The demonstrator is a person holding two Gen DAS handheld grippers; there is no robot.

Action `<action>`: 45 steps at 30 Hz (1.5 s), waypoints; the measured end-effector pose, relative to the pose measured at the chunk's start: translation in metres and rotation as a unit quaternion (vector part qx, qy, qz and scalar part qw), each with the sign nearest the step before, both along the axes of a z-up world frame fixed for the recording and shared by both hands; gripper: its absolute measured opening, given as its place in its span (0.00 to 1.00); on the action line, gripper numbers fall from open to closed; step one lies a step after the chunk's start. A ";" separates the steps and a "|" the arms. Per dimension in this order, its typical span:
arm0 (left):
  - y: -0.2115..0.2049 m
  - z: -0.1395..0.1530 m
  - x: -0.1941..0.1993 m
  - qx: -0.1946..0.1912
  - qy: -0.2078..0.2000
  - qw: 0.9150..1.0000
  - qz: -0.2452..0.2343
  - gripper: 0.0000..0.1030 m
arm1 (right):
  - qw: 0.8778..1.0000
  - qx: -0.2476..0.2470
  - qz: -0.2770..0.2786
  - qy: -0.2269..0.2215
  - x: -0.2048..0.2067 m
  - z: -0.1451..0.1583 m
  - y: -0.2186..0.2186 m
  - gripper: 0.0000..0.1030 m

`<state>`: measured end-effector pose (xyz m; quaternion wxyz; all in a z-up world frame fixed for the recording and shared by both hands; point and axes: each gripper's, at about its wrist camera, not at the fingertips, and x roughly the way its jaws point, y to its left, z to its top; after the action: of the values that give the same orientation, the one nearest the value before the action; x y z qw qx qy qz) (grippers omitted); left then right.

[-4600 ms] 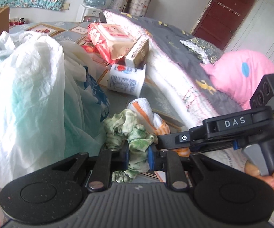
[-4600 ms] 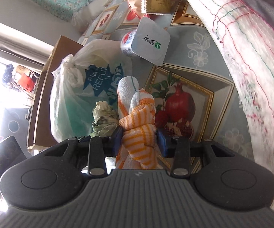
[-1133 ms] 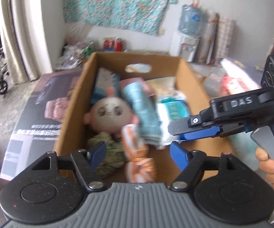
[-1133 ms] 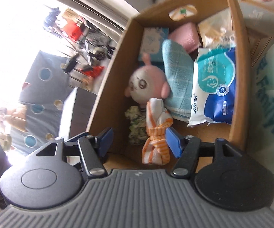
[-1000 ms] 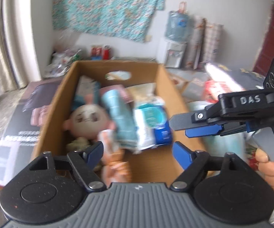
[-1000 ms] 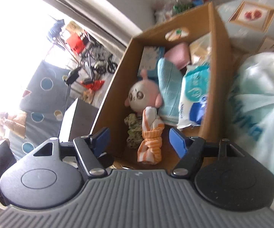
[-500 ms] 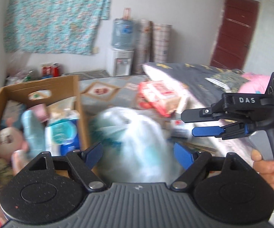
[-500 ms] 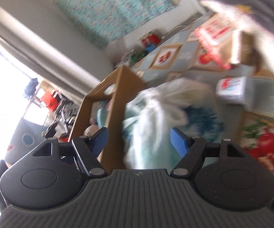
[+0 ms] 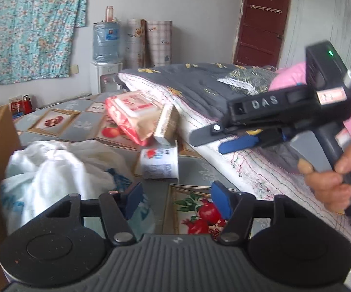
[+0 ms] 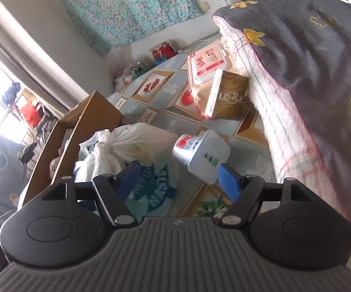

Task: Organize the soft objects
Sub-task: 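Move both grippers back to the pile, then grasp the white yogurt cup by its lid with the right gripper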

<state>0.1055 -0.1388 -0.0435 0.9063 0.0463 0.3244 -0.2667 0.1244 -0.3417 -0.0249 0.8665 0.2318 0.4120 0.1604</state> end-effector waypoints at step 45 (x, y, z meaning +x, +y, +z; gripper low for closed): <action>-0.017 -0.038 0.047 -0.107 0.130 0.986 0.017 0.10 | 0.986 0.106 0.027 0.122 0.059 -0.047 -0.011 0.70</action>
<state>0.1524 -0.1557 -0.0810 0.8608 -0.0913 0.4096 -0.2881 0.1832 -0.3529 -0.0724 0.7756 0.3288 0.5014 0.1971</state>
